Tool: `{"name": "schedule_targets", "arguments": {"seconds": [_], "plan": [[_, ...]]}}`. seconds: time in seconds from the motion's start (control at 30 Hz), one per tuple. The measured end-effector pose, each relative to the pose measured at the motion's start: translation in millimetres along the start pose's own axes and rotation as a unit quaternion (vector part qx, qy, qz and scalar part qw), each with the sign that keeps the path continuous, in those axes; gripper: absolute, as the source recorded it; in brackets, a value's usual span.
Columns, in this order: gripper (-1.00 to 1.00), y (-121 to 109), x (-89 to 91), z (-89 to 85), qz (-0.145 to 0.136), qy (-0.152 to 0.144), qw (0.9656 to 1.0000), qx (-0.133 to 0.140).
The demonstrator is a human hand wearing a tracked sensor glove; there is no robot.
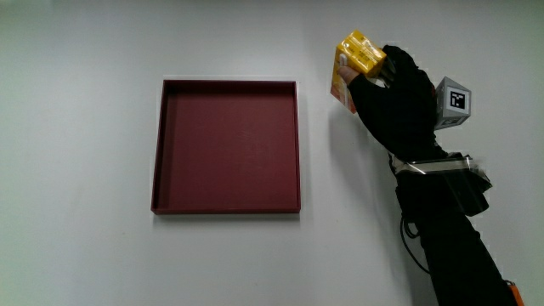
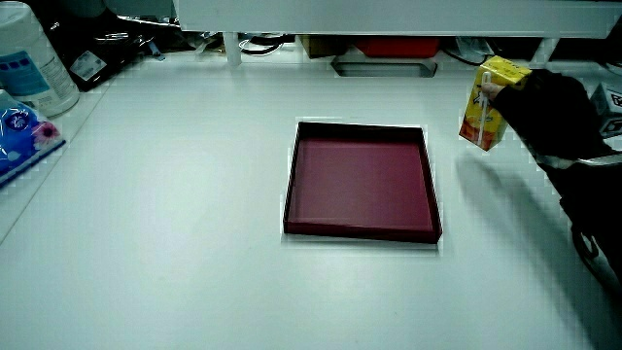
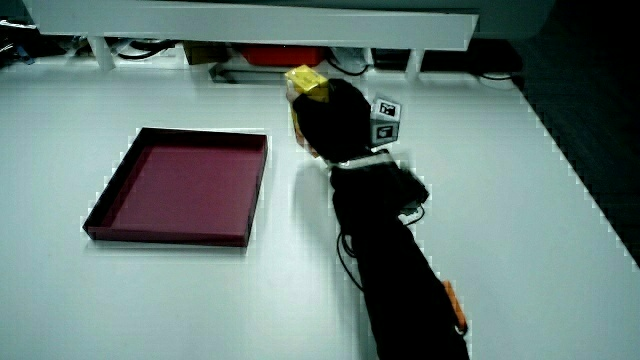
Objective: Place ice redtea
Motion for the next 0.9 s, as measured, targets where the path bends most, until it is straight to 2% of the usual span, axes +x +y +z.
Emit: {"name": "schedule_targets", "arguments": {"seconds": [0.13,0.2,0.37,0.4,0.43,0.47,0.5,0.53,0.7,0.9], "plan": [[0.0,4.4,16.9,6.6,-0.017,0.01,0.9998,0.01],[0.0,6.3,25.4,9.2,-0.023,0.006,0.9995,0.019],[0.0,7.0,38.8,11.0,-0.036,0.002,0.9991,0.021],[0.0,6.4,39.5,10.7,-0.046,0.006,0.9987,0.021],[0.0,7.6,43.4,11.9,-0.042,0.011,0.9989,0.016],[0.0,6.9,46.5,13.4,-0.046,0.027,0.9983,0.023],[0.0,7.3,48.7,14.6,-0.055,0.039,0.9976,0.015],[0.0,10.5,53.7,16.7,-0.045,0.044,0.998,0.007],[0.0,10.5,54.9,16.7,-0.047,0.052,0.9975,0.001],[-0.21,11.0,56.4,16.8,-0.045,0.048,0.9978,0.002]]}}
